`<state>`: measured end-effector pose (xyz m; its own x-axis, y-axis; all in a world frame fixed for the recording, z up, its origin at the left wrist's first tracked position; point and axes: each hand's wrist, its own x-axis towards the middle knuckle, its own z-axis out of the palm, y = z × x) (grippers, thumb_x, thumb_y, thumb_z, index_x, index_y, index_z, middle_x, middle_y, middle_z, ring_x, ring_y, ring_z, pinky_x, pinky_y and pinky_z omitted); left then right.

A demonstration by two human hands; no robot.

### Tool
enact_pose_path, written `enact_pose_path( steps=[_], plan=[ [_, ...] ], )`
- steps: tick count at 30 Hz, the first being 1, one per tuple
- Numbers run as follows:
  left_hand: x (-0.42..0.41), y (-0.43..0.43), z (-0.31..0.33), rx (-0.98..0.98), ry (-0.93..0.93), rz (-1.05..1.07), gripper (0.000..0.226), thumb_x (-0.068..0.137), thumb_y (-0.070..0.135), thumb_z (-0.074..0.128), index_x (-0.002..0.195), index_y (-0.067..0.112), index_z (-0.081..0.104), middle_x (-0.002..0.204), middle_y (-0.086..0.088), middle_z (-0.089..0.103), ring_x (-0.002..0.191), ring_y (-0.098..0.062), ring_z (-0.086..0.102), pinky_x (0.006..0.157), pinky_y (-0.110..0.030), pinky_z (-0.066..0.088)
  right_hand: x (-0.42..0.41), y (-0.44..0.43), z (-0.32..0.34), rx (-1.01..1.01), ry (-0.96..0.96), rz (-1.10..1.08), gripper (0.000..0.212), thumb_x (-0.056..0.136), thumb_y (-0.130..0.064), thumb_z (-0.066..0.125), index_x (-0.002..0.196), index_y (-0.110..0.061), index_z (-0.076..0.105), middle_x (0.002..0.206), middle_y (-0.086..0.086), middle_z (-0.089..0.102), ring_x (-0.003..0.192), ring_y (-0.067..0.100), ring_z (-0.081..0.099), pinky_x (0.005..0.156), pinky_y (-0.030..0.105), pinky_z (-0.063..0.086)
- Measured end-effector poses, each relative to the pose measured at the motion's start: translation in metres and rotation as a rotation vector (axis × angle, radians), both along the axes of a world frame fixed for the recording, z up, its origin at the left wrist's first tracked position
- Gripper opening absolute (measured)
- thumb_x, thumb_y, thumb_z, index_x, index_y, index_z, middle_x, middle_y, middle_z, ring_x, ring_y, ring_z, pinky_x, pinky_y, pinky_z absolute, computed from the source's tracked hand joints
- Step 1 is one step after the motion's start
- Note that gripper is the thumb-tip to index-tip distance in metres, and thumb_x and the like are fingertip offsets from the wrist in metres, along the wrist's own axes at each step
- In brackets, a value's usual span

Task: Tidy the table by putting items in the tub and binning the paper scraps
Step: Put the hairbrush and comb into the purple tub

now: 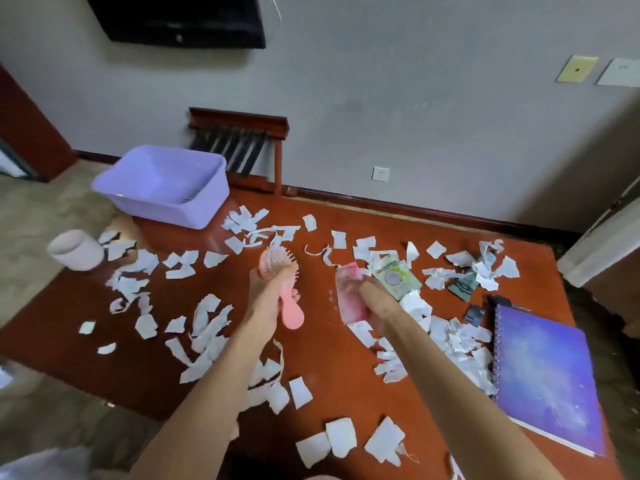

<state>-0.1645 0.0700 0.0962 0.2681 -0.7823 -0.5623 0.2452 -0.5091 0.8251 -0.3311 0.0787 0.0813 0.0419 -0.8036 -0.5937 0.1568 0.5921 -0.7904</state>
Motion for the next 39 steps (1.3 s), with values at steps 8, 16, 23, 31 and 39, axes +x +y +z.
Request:
enact_pose_path(
  steps=[8,16,23,31,39],
  plan=[
    [0.134,-0.132,0.022,-0.078,-0.078,-0.156,0.065,0.062,0.033,0.081,0.114,0.015,0.047,0.083,-0.009,0.062,0.057,-0.018,0.054,0.054,-0.029,0.047,0.140,-0.127,0.022,-0.070,0.068,-0.045,0.033,0.092,-0.011,0.053,0.123,-0.008,0.042,0.110,0.018,0.062,0.097,0.033,0.064,0.087,0.047,0.054],
    [0.279,-0.265,0.032,-0.098,-0.137,-0.180,0.039,0.081,0.024,0.068,0.112,0.007,0.051,0.086,-0.007,0.063,0.061,-0.015,0.061,0.049,-0.026,0.045,0.296,-0.254,0.041,-0.115,0.144,-0.126,0.013,0.089,0.001,0.049,0.097,-0.007,0.055,0.084,0.014,0.061,0.067,0.026,0.059,0.059,0.030,0.053],
    [0.362,-0.353,0.020,-0.122,-0.151,-0.266,0.053,0.064,0.028,0.071,0.107,0.018,0.041,0.106,-0.009,0.054,0.094,-0.027,0.054,0.085,-0.039,0.049,0.371,-0.339,0.034,-0.086,0.338,-0.075,0.010,0.095,-0.011,0.047,0.101,-0.009,0.053,0.084,0.010,0.059,0.076,0.025,0.059,0.077,0.042,0.054],
    [0.400,-0.429,-0.032,0.059,-0.446,-0.394,0.015,0.082,0.015,0.062,0.092,0.012,0.052,0.085,-0.009,0.053,0.073,-0.025,0.053,0.059,-0.025,0.040,0.415,-0.406,-0.011,0.024,0.516,-0.043,0.024,0.097,-0.018,0.040,0.107,-0.003,0.056,0.095,0.016,0.061,0.087,0.029,0.061,0.077,0.042,0.053],
    [0.447,-0.450,-0.067,0.165,-0.726,-0.619,0.042,0.098,0.016,0.041,0.134,-0.006,0.040,0.135,-0.022,0.049,0.125,-0.033,0.048,0.091,-0.031,0.037,0.483,-0.439,-0.071,0.156,0.504,0.152,0.023,0.094,-0.015,0.045,0.071,-0.017,0.044,0.096,0.008,0.050,0.089,0.018,0.048,0.071,0.028,0.042]
  ],
)
